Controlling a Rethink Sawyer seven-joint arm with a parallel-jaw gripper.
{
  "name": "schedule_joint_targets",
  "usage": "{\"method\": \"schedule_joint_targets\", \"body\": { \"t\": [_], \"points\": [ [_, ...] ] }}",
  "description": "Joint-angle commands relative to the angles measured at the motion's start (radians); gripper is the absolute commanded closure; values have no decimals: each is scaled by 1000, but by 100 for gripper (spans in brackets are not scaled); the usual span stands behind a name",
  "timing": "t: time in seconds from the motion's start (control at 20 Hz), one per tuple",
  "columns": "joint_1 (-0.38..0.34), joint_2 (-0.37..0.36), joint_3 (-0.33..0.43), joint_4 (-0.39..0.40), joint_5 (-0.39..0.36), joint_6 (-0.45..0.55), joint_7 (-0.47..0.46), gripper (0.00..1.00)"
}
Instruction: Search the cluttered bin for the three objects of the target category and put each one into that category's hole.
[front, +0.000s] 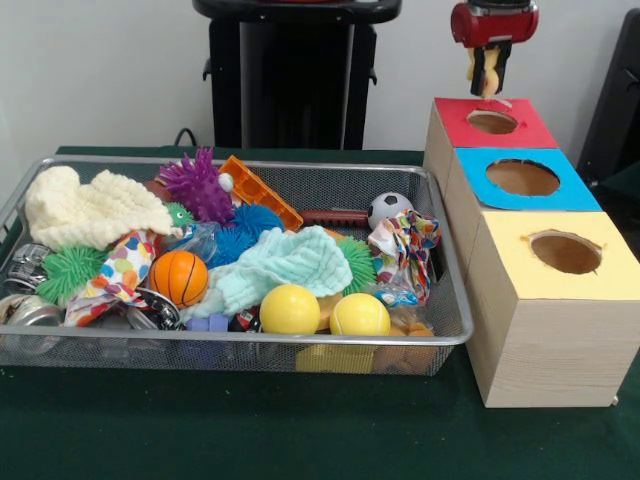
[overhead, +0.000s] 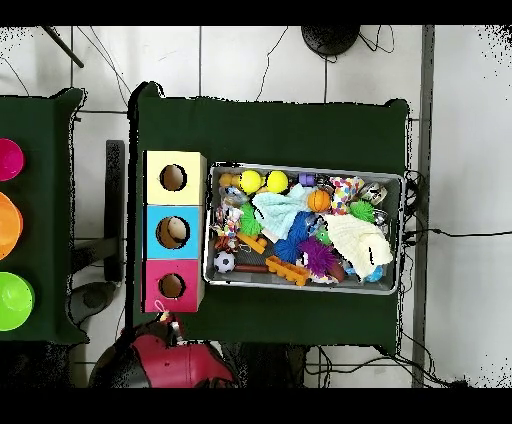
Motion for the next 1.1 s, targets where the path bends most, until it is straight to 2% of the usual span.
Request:
{"method": "schedule_joint_targets", "body": {
  "t": [0.05, 0.5, 0.75, 1.1],
  "points": [
    [-28, 58, -2, -141, 55, 80, 178, 100],
    [-28, 162, 8, -167, 52, -23, 190, 100],
    [-24, 129, 1, -159, 52, 11, 190, 100],
    [-6, 28, -28, -187, 58, 184, 169, 100]
  ]
}}
